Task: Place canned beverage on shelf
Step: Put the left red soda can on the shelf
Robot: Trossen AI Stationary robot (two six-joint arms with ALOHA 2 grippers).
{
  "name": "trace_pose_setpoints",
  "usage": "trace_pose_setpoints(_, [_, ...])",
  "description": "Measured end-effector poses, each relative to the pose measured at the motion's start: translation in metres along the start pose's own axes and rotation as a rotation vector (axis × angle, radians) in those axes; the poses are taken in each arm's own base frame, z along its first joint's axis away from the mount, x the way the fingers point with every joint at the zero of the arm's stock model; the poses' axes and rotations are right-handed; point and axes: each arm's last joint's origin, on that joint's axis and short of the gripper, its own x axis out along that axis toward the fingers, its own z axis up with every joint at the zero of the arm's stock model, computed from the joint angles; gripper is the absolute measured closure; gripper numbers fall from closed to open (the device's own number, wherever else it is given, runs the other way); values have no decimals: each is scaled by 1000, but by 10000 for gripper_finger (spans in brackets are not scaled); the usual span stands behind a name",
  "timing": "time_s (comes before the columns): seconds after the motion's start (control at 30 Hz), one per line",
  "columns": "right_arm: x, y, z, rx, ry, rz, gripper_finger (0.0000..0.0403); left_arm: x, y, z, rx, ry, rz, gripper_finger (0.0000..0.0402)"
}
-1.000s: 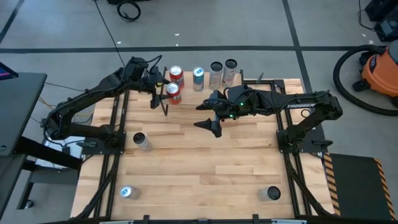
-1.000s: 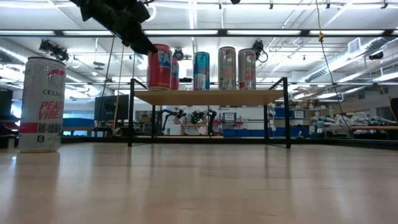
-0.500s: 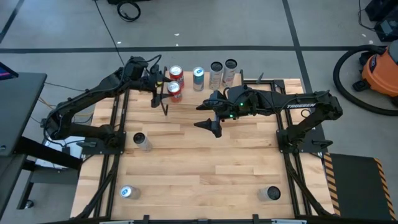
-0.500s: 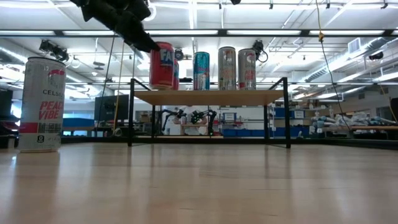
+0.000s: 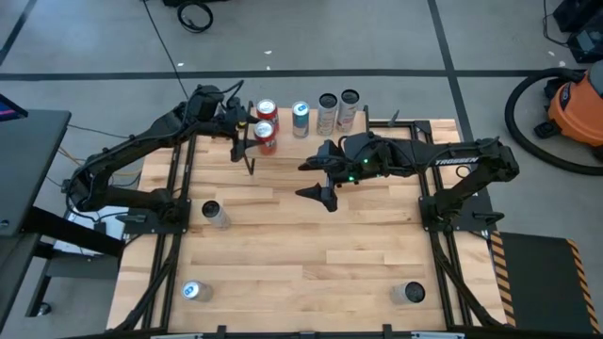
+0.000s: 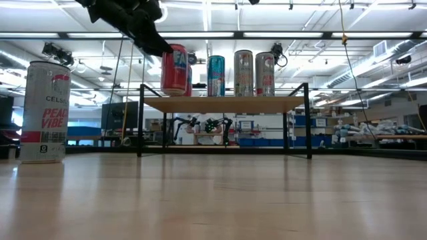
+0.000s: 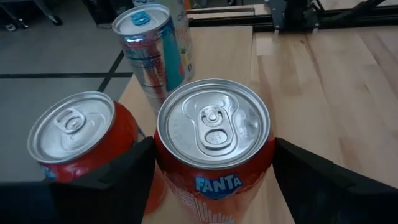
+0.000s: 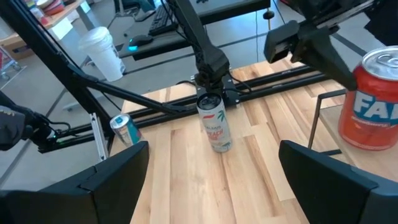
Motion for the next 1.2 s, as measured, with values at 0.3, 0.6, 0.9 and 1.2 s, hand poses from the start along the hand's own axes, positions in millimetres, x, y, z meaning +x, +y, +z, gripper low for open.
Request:
trace_pose_setpoints(0.3, [0, 4, -1, -6, 3, 12, 34, 14, 6, -6, -33, 45, 37, 101])
trace_pose_setpoints(0.6, [0, 4, -1, -8, 4, 12, 34, 19, 9, -6, -54, 38, 49, 101])
trace_pose_setpoints(0.9, [0, 5, -1, -8, -3, 14, 34, 19, 9, -7, -70, 56, 74, 101])
trace_pose_setpoints(1.2, [0, 5, 2, -7, -33, 23, 34, 19, 8, -8, -91, 63, 74, 101])
